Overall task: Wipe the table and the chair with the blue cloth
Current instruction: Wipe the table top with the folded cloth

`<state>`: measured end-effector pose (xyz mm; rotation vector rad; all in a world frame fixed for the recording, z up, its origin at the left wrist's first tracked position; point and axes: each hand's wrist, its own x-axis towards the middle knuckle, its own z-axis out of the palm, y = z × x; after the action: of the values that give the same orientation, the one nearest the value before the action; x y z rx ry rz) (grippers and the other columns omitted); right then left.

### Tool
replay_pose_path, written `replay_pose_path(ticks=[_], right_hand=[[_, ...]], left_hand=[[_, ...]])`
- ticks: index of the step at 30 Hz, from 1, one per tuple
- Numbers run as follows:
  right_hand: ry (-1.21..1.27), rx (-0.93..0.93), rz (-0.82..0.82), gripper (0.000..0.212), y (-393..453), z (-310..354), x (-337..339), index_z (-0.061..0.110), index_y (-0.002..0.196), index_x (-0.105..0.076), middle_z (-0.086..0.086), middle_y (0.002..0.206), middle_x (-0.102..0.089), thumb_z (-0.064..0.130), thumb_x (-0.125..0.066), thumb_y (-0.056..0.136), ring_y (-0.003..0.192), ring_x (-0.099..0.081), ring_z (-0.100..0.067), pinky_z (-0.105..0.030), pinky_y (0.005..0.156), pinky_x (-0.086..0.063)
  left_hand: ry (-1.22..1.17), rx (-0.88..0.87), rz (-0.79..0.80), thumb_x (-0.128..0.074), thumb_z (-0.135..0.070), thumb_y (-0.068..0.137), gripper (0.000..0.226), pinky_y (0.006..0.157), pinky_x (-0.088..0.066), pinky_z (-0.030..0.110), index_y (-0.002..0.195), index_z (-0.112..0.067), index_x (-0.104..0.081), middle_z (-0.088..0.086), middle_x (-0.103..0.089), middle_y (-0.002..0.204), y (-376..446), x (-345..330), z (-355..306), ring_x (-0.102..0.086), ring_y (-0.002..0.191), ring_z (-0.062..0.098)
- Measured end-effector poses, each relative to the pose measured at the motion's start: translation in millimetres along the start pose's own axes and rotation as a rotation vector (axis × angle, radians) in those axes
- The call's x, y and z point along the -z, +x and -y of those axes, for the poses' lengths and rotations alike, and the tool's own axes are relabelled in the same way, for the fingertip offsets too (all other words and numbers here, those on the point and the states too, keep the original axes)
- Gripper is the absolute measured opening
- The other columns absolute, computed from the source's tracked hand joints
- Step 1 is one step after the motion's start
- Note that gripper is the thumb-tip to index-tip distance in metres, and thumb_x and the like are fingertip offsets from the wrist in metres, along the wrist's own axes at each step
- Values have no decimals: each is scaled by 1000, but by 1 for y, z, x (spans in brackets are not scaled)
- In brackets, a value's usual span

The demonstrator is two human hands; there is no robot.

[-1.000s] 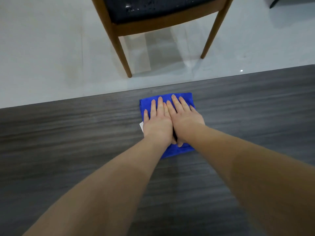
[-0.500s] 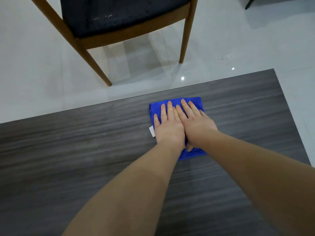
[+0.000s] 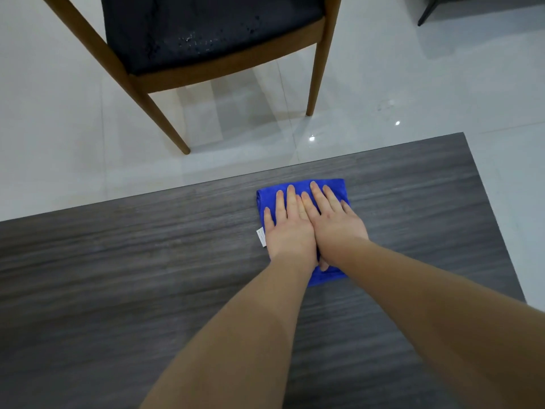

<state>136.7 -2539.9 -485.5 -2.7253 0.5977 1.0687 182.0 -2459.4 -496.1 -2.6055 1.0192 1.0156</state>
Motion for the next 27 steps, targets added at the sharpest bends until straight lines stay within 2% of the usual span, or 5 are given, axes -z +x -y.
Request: replay_pose_path(ticks=[19,27], right_hand=[[-4,-37,24,138,-2,6,3,16,152,22,-5,158,30,31,-86,67,147,21,-25,-44,122,-7],[60,44,22,124,-8,-6,6,15,152,22,-7,157,31,35,-76,78,146,24,-27,-47,121,-5]], left_hand=[[-25,-27,-45,-83,-54,65,141,122,1,47,155,-13,17,6,26,161,1,-4,6,21,149,25],[1,-6,-40,-74,-47,80,122,122,1,45,155,-14,15,5,25,161,0,-2,-1,22,148,25]])
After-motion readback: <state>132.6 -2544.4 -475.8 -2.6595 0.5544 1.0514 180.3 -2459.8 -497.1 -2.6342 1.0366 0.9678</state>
